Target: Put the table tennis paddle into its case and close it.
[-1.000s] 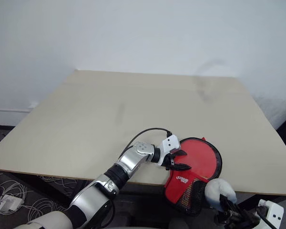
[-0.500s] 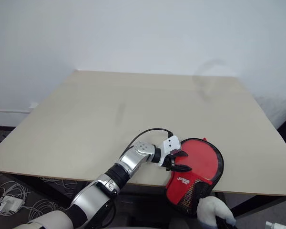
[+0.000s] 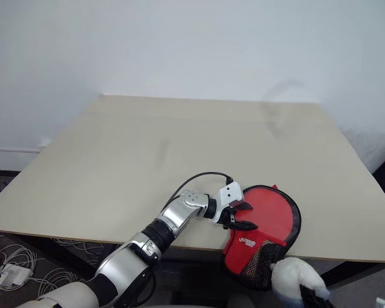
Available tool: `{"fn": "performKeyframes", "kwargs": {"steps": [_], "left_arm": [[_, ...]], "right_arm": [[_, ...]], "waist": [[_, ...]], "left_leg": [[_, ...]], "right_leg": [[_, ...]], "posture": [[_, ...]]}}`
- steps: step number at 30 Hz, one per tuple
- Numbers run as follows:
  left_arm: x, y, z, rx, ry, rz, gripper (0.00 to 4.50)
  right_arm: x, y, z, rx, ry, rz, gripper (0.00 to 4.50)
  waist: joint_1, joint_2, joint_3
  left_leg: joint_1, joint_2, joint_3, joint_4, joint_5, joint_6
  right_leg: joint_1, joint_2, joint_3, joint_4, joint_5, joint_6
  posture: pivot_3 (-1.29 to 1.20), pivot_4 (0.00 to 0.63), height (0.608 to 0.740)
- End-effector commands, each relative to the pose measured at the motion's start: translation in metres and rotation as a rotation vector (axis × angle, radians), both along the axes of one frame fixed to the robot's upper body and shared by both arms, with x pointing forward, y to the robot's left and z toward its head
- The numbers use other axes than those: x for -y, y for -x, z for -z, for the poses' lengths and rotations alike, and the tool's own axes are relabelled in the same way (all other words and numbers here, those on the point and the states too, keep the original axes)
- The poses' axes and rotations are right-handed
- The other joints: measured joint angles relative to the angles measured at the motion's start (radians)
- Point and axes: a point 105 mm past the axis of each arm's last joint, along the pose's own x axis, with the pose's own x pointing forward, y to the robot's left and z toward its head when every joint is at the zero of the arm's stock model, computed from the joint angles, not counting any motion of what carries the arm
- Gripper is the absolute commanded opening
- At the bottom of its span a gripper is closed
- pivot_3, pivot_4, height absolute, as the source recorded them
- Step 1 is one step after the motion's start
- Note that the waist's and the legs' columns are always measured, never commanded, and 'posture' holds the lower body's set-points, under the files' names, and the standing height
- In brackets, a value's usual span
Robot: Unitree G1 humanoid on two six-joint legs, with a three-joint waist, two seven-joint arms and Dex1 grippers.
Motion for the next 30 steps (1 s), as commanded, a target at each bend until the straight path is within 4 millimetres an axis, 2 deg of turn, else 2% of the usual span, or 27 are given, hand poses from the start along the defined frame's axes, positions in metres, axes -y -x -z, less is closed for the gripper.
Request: {"fn": "performKeyframes", "kwargs": {"steps": [1,7,13,15,17,21,26,30], "left_arm": [[-0.017,0.010,0.039,-0.099,-0.140,-0.018,3.21],[-0.017,0.006,0.034,-0.077,-0.112,-0.039,3.21],[-0.023,-0.020,0.011,-0.057,0.003,-0.133,3.21],[-0.025,-0.031,-0.002,-0.089,0.053,-0.164,3.21],[-0.028,-0.044,-0.023,-0.149,0.140,-0.192,3.21],[-0.033,-0.054,-0.043,-0.218,0.226,-0.213,3.21],[-0.036,-0.057,-0.045,-0.239,0.239,-0.228,3.21],[-0.037,-0.058,-0.049,-0.256,0.259,-0.227,3.21]], "right_arm": [[-0.003,-0.018,-0.016,0.082,0.028,0.000,0.04],[-0.015,-0.044,-0.007,0.113,0.039,-0.040,0.04],[-0.021,-0.056,0.004,0.096,0.047,-0.080,0.04],[-0.020,-0.059,0.006,0.094,0.045,-0.080,0.04],[-0.021,-0.062,0.011,0.083,0.061,-0.097,0.04],[-0.020,-0.066,0.016,0.078,0.066,-0.105,0.04],[-0.023,-0.074,0.016,0.096,0.059,-0.119,1.71],[-0.024,-0.082,0.013,0.123,0.061,-0.126,3.22]], "waist": [[0.000,0.000,0.000],[0.000,-0.001,0.000],[-0.001,-0.001,0.001],[-0.001,-0.001,0.003],[-0.004,0.000,0.006],[-0.006,0.004,0.011],[0.001,0.003,0.013],[0.001,0.004,0.015]], "left_leg": [[0.000,0.000,0.000,0.000,0.000,0.000],[0.000,-0.003,0.001,0.002,0.000,0.000],[0.000,-0.007,0.002,0.003,0.000,0.000],[0.000,-0.007,0.003,0.003,0.000,0.000],[0.000,-0.008,0.003,0.003,0.000,0.001],[-0.002,-0.008,0.002,0.004,0.002,0.003],[-0.006,-0.012,0.001,0.005,0.003,0.007],[-0.018,-0.012,0.000,0.011,0.002,0.008]], "right_leg": [[0.000,0.000,0.000,0.000,0.000,0.000],[0.000,0.001,0.000,0.000,0.000,0.000],[0.001,0.003,-0.001,0.001,0.001,0.000],[0.001,0.004,-0.001,0.001,0.001,0.000],[0.000,0.004,-0.002,0.001,0.001,-0.001],[-0.001,0.005,-0.002,0.002,0.002,0.000],[-0.002,0.003,-0.001,0.001,0.003,-0.002],[-0.010,0.005,-0.001,0.004,0.006,0.002]], "posture": [[0.00,0.000,0.728],[0.00,0.000,0.728],[0.00,0.000,0.728],[0.00,0.000,0.728],[0.00,0.000,0.728],[0.00,0.000,0.728],[0.00,0.000,0.728],[0.00,0.000,0.728]]}}
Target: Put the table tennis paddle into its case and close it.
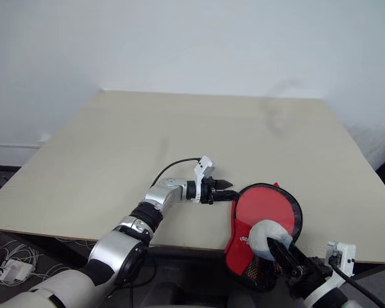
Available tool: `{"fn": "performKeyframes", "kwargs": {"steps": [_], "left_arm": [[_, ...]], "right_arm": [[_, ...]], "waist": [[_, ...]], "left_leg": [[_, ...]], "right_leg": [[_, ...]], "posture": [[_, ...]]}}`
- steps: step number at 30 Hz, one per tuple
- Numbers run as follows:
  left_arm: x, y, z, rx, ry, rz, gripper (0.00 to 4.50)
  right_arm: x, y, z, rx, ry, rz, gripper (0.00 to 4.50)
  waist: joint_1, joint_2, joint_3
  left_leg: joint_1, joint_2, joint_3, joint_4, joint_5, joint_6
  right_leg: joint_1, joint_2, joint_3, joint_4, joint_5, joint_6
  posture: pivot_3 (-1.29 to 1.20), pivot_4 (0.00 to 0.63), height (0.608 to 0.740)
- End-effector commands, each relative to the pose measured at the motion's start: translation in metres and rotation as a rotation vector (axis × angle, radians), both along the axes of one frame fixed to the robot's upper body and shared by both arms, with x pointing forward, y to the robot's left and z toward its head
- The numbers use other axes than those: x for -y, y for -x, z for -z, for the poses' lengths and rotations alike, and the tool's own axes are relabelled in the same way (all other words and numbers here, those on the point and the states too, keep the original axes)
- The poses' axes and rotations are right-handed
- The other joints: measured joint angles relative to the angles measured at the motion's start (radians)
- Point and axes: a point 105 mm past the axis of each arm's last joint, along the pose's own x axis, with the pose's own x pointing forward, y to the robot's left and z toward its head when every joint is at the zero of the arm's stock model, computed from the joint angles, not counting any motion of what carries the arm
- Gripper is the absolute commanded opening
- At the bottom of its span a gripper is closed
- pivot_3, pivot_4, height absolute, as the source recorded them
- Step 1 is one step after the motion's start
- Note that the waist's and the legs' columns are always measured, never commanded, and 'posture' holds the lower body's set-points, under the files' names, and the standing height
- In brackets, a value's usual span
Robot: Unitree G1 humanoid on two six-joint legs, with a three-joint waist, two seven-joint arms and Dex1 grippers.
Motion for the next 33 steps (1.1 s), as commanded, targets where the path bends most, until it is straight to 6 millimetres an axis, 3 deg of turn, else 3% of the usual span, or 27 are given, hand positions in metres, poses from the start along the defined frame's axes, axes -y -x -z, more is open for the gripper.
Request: {"fn": "performKeyframes", "kwargs": {"steps": [1,4,13,26,33], "left_arm": [[0.005,-0.005,-0.021,0.044,0.047,0.015,3.21],[0.005,-0.004,-0.019,0.054,0.036,0.020,3.21],[0.005,-0.008,-0.029,-0.026,0.119,-0.008,3.21],[0.007,-0.002,-0.027,-0.044,0.132,0.012,3.21],[0.003,-0.003,-0.034,-0.082,0.178,0.015,3.21]], "right_arm": [[-0.002,-0.007,-0.005,0.033,0.015,-0.014,3.57],[-0.002,-0.015,-0.005,0.045,0.022,-0.010,4.47],[0.009,-0.030,-0.007,0.115,0.084,0.084,4.47],[0.025,-0.039,-0.017,0.198,0.109,0.188,4.47],[0.039,-0.042,-0.038,0.298,0.071,0.278,4.47]], "waist": [[0.000,-0.001,0.002],[0.000,-0.002,0.003],[0.000,-0.001,0.002],[-0.001,-0.001,0.002],[0.000,-0.001,0.002]], "left_leg": [[0.000,0.000,0.000,0.001,0.000,0.000],[0.000,0.000,0.000,0.002,0.001,0.001],[0.000,0.000,0.001,0.005,0.002,0.003],[0.000,0.000,0.002,0.006,0.002,0.004],[0.001,0.000,0.001,0.007,0.003,0.004]], "right_leg": [[0.000,0.000,0.000,0.000,0.000,0.000],[0.000,0.000,0.000,0.000,0.002,0.001],[0.000,0.000,0.001,0.000,0.005,0.002],[0.000,0.001,0.003,0.004,0.005,0.003],[0.000,0.001,0.003,0.006,0.005,0.003]], "posture": [[0.00,0.000,0.728],[0.00,0.000,0.728],[0.00,0.000,0.728],[0.00,0.000,0.728],[0.00,0.000,0.728]]}}
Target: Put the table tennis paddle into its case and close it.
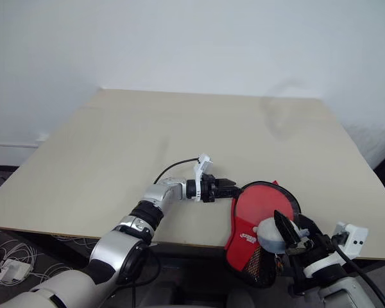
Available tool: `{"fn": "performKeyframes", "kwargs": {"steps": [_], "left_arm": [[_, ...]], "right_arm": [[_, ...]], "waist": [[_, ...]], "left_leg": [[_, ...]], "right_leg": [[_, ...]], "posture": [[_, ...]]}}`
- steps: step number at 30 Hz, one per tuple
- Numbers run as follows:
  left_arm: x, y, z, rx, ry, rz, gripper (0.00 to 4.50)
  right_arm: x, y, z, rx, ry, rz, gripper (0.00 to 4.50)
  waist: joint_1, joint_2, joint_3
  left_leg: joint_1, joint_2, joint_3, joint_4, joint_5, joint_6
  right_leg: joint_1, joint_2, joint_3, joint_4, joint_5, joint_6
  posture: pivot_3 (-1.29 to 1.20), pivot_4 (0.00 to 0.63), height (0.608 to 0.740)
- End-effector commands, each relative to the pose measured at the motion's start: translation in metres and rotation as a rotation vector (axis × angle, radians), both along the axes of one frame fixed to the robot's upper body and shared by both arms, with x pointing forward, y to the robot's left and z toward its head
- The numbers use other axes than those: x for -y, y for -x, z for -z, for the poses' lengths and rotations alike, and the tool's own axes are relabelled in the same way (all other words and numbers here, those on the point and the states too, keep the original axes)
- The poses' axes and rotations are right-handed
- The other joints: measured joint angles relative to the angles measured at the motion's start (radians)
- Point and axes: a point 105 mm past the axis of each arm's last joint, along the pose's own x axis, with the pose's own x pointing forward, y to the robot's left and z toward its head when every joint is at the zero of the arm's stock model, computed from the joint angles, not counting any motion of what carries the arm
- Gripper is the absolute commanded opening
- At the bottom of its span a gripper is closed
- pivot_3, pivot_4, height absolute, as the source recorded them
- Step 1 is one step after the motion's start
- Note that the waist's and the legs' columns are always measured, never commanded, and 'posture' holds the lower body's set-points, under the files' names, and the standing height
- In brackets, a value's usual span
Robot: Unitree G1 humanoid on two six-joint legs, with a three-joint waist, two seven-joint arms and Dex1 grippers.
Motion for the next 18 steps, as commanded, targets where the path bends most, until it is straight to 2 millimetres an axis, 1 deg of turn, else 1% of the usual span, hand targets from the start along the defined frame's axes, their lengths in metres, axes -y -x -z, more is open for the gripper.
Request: {"fn": "performKeyframes", "kwargs": {"steps": [1,4,6,10,14,15,17,18], "left_arm": [[0.001,-0.004,-0.021,0.049,0.056,0.018,3.21],[-0.001,-0.005,-0.025,0.047,0.076,0.014,3.21],[-0.005,-0.008,-0.028,0.048,0.082,0.000,3.21],[-0.017,-0.008,-0.030,0.138,0.054,0.031,3.21],[-0.039,-0.004,-0.037,0.227,0.045,0.092,3.21],[-0.044,-0.001,-0.036,0.258,0.031,0.111,3.21],[-0.066,0.008,-0.029,0.355,-0.037,0.152,3.21],[-0.074,0.010,-0.027,0.378,-0.056,0.161,3.21]], "right_arm": [[0.010,-0.002,-0.025,0.112,-0.019,0.048,4.47],[0.014,-0.001,-0.037,0.168,0.002,0.067,4.47],[0.014,0.001,-0.042,0.187,-0.011,0.048,4.47],[0.008,0.007,-0.050,0.216,0.016,-0.026,4.47],[0.011,0.010,-0.052,0.222,0.047,-0.058,4.47],[0.012,0.011,-0.053,0.222,0.058,-0.058,4.47],[0.015,0.013,-0.056,0.223,0.092,-0.082,4.47],[0.014,0.014,-0.057,0.224,0.099,-0.092,4.47]], "waist": [[0.000,0.000,0.000],[0.000,0.000,0.000],[0.000,0.000,0.000],[-0.001,0.000,0.000],[-0.007,0.000,0.000],[-0.008,0.001,0.000],[-0.012,0.002,0.000],[-0.014,0.003,0.000]], "left_leg": [[0.000,0.000,0.000,0.000,0.000,0.000],[0.000,0.000,0.001,0.000,0.000,0.000],[0.000,0.000,0.001,0.001,0.000,0.000],[0.000,0.000,0.002,0.001,0.000,0.000],[0.001,0.000,0.002,0.001,0.000,0.000],[0.001,0.001,0.002,0.001,0.000,0.000],[0.001,0.001,0.003,0.001,0.000,0.000],[0.002,0.001,0.003,0.001,0.000,0.000]], "right_leg": [[0.000,0.000,0.000,0.000,0.000,0.000],[0.000,0.000,0.002,0.003,0.000,0.000],[0.000,0.001,0.003,0.005,0.000,0.000],[-0.001,0.002,0.005,0.006,0.000,0.000],[-0.001,0.003,0.006,0.007,0.000,0.000],[-0.001,0.003,0.006,0.007,0.000,0.000],[-0.001,0.003,0.007,0.007,0.000,0.000],[-0.001,0.003,0.007,0.007,0.000,0.000]], "posture": [[0.00,0.000,0.728],[0.00,0.000,0.728],[0.00,0.000,0.728],[0.00,0.000,0.728],[0.00,0.000,0.728],[0.00,0.000,0.728],[0.00,0.000,0.728],[0.00,0.000,0.728]]}}
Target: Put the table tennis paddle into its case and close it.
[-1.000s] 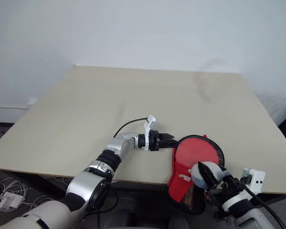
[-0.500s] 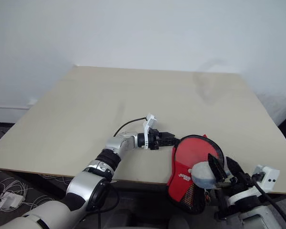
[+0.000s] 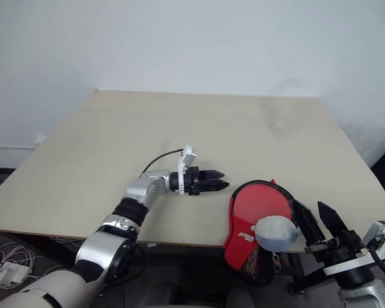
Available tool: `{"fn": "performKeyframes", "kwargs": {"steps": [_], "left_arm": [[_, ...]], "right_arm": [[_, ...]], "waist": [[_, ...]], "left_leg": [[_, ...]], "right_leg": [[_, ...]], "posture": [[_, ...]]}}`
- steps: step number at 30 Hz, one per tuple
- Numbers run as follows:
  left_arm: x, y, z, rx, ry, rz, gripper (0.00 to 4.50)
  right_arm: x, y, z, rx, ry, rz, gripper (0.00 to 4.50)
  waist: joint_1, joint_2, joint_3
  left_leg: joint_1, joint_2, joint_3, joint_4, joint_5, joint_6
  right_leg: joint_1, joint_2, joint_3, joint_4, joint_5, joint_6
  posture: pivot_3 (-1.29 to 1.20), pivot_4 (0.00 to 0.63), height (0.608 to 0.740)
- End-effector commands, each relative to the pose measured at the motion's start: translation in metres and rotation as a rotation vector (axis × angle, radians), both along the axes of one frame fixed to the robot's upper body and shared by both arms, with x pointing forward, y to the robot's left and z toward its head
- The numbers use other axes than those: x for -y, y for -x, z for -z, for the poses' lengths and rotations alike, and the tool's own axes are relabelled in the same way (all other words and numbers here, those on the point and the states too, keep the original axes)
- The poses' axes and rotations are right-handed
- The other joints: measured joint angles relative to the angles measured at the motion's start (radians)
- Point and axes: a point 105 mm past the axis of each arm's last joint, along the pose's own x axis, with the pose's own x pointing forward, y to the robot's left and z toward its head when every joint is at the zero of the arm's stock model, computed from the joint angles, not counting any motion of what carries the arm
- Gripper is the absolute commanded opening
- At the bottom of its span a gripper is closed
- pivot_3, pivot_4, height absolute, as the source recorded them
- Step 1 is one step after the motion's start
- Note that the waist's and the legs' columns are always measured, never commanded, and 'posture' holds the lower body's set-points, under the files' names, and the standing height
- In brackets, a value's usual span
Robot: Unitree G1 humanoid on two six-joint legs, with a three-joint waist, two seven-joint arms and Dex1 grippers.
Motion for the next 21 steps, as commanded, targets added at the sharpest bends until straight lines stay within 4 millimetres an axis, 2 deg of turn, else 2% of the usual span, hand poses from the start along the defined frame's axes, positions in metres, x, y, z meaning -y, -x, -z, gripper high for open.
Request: {"fn": "performKeyframes", "kwargs": {"steps": [1,4,11,14,21], "left_arm": [[-0.025,0.010,-0.006,0.157,-0.042,0.056,3.21],[-0.048,0.011,-0.003,0.196,-0.062,0.020,3.21],[-0.097,0.004,0.027,0.251,-0.173,-0.163,3.21],[-0.109,0.011,0.042,0.253,-0.241,-0.165,3.21],[-0.123,0.018,0.056,0.251,-0.271,-0.201,3.21]], "right_arm": [[0.003,0.004,-0.021,0.078,0.065,-0.036,4.47],[0.002,0.008,-0.022,0.063,0.087,-0.070,4.47],[0.000,0.026,-0.018,-0.006,0.152,-0.122,4.47],[-0.009,0.028,-0.021,0.000,0.153,-0.148,4.47],[-0.009,0.024,-0.020,-0.002,0.152,-0.154,4.47]], "waist": [[-0.002,0.001,0.000],[0.002,0.001,0.000],[0.007,0.001,0.000],[0.004,0.001,0.000],[0.007,0.000,0.000]], "left_leg": [[0.000,0.000,0.000,0.000,0.000,0.000],[0.001,0.001,0.000,0.000,0.000,0.000],[0.001,0.000,0.001,0.001,0.000,0.000],[0.002,0.001,0.001,0.001,0.000,0.000],[0.003,0.001,0.002,0.001,0.000,0.000]], "right_leg": [[0.000,0.000,0.000,0.000,0.000,0.000],[0.000,0.001,0.000,0.000,0.000,-0.001],[0.000,-0.001,0.000,0.000,-0.001,-0.002],[0.000,-0.001,0.000,0.000,-0.001,-0.002],[0.000,-0.001,0.000,0.000,-0.001,-0.002]], "posture": [[0.00,0.000,0.728],[0.00,0.000,0.728],[0.00,0.000,0.728],[0.00,0.000,0.728],[0.00,0.000,0.728]]}}
